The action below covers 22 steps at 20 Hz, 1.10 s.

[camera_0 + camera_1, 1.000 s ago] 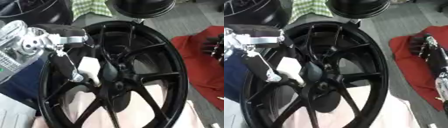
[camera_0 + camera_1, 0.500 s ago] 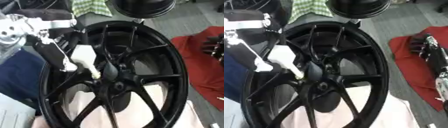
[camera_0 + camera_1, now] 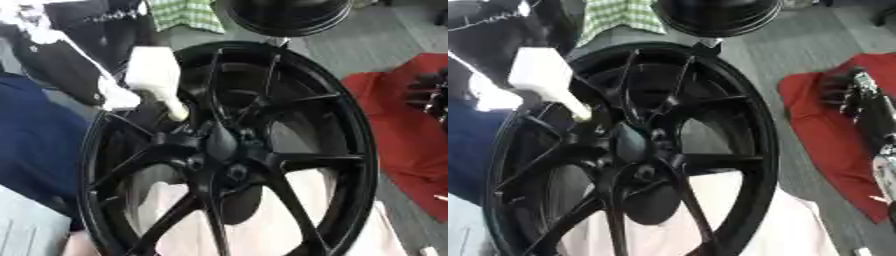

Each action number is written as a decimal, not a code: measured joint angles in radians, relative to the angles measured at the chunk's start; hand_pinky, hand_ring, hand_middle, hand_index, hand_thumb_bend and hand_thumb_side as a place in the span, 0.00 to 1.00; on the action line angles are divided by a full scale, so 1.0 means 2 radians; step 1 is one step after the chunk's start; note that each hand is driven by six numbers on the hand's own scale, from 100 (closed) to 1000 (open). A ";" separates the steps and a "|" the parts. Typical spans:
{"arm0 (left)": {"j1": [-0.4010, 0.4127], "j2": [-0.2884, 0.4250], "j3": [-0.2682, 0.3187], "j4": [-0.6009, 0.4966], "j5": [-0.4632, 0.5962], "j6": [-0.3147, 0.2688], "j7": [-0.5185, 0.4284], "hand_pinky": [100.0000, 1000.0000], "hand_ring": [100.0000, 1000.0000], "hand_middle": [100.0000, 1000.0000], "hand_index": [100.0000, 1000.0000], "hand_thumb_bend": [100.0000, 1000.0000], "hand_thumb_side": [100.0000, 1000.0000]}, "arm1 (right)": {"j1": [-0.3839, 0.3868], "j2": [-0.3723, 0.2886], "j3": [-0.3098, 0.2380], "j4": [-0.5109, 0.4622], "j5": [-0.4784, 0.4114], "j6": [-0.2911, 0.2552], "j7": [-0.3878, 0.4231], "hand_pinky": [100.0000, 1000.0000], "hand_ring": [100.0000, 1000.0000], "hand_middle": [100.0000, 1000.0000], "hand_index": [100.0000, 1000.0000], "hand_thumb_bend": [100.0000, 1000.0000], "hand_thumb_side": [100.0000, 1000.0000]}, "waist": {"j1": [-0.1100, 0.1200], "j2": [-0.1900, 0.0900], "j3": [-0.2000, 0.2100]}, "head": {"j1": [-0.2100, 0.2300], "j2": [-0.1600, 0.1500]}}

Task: Pull the pin out of the wheel hub.

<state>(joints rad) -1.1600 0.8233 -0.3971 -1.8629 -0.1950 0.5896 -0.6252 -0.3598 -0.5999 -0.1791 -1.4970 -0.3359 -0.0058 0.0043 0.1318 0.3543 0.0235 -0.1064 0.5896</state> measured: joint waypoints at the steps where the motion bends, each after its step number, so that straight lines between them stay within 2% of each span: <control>1: 0.005 0.005 0.011 0.004 0.002 0.003 0.003 0.61 0.47 0.26 0.31 0.41 0.00 | 0.000 0.000 0.000 0.000 0.000 0.000 0.000 0.75 0.69 0.64 0.73 0.00 0.89 | 0.000 0.000 0.001 | 0.000 0.001; 6: 0.059 0.046 0.067 0.031 0.008 0.011 0.029 0.59 0.46 0.26 0.30 0.42 0.00 | 0.001 0.000 -0.006 0.000 0.000 -0.004 -0.004 0.75 0.69 0.64 0.73 0.00 0.88 | -0.006 0.000 0.008 | -0.001 0.004; 11: 0.179 0.102 0.147 0.076 0.051 0.013 0.114 0.58 0.47 0.26 0.31 0.42 0.00 | 0.005 -0.001 -0.016 0.000 0.000 -0.010 -0.011 0.75 0.69 0.64 0.73 0.00 0.87 | -0.011 0.001 0.013 | -0.004 0.004; 14: 0.243 0.119 0.190 0.109 0.088 0.010 0.173 0.56 0.46 0.27 0.32 0.42 0.00 | 0.005 -0.002 -0.021 -0.002 0.000 -0.013 -0.016 0.75 0.69 0.64 0.73 0.00 0.87 | -0.017 0.002 0.014 | -0.006 0.005; 16: 0.275 0.120 0.213 0.130 0.111 0.004 0.207 0.59 0.51 0.37 0.44 0.46 0.06 | 0.005 -0.002 -0.025 -0.002 -0.001 -0.015 -0.020 0.75 0.69 0.64 0.73 0.00 0.87 | -0.020 0.003 0.014 | -0.008 0.005; 17: 0.290 0.120 0.222 0.137 0.121 0.000 0.222 0.65 0.62 0.51 0.65 0.55 0.22 | 0.005 -0.002 -0.027 -0.002 -0.001 -0.016 -0.021 0.75 0.69 0.64 0.74 0.00 0.87 | -0.022 0.004 0.014 | -0.009 0.005; 18: 0.306 0.119 0.227 0.142 0.126 -0.005 0.235 0.68 0.67 0.57 0.75 0.61 0.31 | 0.005 -0.002 -0.028 -0.002 -0.001 -0.017 -0.023 0.75 0.69 0.64 0.74 0.00 0.87 | -0.024 0.005 0.014 | -0.010 0.005; 19: 0.322 0.117 0.230 0.143 0.125 -0.011 0.242 0.71 0.75 0.67 0.81 0.67 0.37 | 0.005 -0.002 -0.029 -0.002 -0.001 -0.017 -0.024 0.75 0.68 0.64 0.73 0.00 0.87 | -0.027 0.006 0.014 | -0.010 0.005; 20: 0.337 0.113 0.231 0.143 0.117 -0.014 0.245 0.73 0.77 0.70 0.82 0.70 0.39 | 0.005 -0.002 -0.031 -0.002 -0.001 -0.018 -0.026 0.75 0.68 0.64 0.73 0.00 0.87 | -0.028 0.006 0.013 | -0.010 0.005; 22: 0.359 0.101 0.235 0.143 0.088 -0.017 0.248 0.70 0.74 0.66 0.79 0.66 0.38 | 0.006 -0.002 -0.031 -0.002 -0.002 -0.018 -0.026 0.75 0.68 0.64 0.73 0.00 0.87 | -0.030 0.006 0.013 | -0.012 0.005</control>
<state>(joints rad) -0.4423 1.0249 0.0726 -1.5772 -0.0195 0.5560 -0.1284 -0.3476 -0.6030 -0.2404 -1.5007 -0.3401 -0.0408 -0.0481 0.0712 0.3656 0.0494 -0.1295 0.6003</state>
